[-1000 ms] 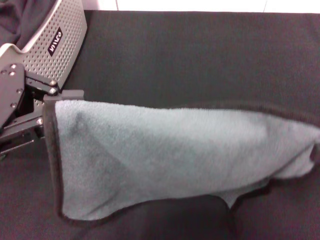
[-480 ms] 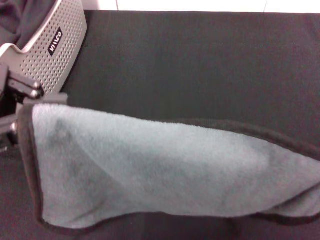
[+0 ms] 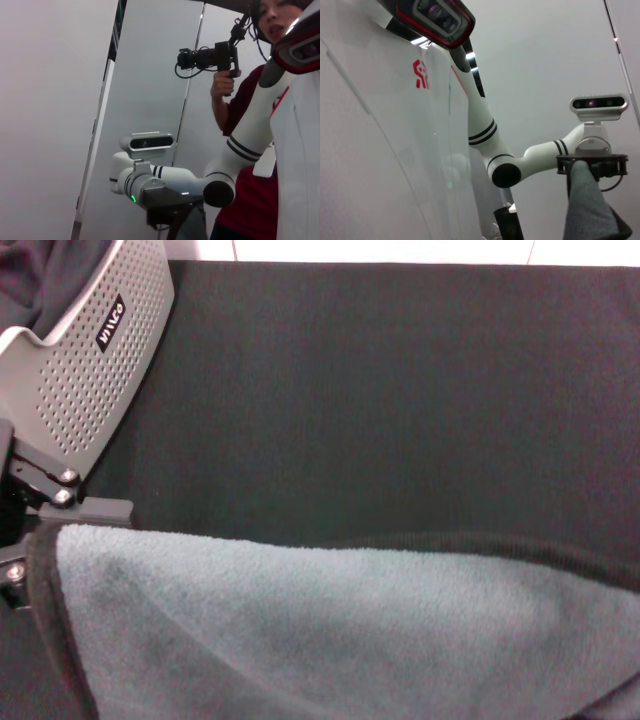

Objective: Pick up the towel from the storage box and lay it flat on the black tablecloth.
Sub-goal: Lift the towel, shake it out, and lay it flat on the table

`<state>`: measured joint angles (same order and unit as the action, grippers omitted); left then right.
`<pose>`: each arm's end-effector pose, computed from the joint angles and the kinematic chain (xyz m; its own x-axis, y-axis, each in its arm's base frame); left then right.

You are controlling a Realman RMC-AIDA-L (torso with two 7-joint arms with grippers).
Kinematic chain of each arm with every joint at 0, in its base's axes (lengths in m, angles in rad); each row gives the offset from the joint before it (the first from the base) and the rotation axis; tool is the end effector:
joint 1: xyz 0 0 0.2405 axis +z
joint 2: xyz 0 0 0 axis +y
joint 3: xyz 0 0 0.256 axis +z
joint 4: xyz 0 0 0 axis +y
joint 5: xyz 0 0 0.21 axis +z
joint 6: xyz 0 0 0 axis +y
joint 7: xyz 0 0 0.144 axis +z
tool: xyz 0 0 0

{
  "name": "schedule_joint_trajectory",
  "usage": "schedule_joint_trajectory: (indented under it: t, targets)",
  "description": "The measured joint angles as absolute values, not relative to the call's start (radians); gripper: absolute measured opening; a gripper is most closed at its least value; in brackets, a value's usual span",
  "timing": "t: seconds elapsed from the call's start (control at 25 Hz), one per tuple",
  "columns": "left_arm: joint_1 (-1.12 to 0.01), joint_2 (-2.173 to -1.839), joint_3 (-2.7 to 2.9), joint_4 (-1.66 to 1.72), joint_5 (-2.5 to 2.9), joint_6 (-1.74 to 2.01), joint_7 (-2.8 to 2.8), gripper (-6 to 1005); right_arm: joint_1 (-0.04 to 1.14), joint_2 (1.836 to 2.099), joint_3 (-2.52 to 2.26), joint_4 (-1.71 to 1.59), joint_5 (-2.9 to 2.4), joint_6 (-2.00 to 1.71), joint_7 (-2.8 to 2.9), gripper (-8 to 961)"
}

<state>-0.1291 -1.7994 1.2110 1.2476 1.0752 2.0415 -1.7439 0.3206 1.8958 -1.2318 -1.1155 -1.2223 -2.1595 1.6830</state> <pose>-0.2004 0.2139 0.1360 0.6963 0.1760 0.6959 0.0569 -0.9800 0.1909 0.1782 0.2325 0.0941 0.7240 -0.1617 -0.6706 0.1108 -0.9322 0.3444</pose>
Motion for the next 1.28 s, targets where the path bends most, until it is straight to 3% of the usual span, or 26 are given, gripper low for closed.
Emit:
schedule_joint_trajectory:
  t: [0.2, 0.56, 0.84, 1.0, 1.28]
  targets:
    - [-0.144, -1.792, 1.194, 1.224, 1.129, 2.041, -1.719, 111, 0.314, 1.907, -1.238, -1.077, -1.227, -2.155, 1.671, 11]
    - [-0.330, -1.843, 1.004, 0.927, 1.428, 2.035, -1.585, 111, 0.478, 1.907, -1.036, -0.697, -1.442, -2.117, 1.522, 12]
    - [-0.480, -1.894, 0.798, 0.757, 1.705, 2.012, -1.470, 110, 0.561, 1.909, -1.007, -0.647, -1.608, -1.943, 1.484, 11]
    - [-0.516, -1.924, 0.777, 0.750, 1.805, 1.935, -1.439, 110, 0.581, 1.916, -1.010, -0.640, -1.649, -1.853, 1.468, 11]
    - [-0.530, -1.945, 0.776, 0.740, 1.831, 1.838, -1.378, 110, 0.595, 1.916, -1.010, -0.611, -1.656, -1.739, 1.445, 12]
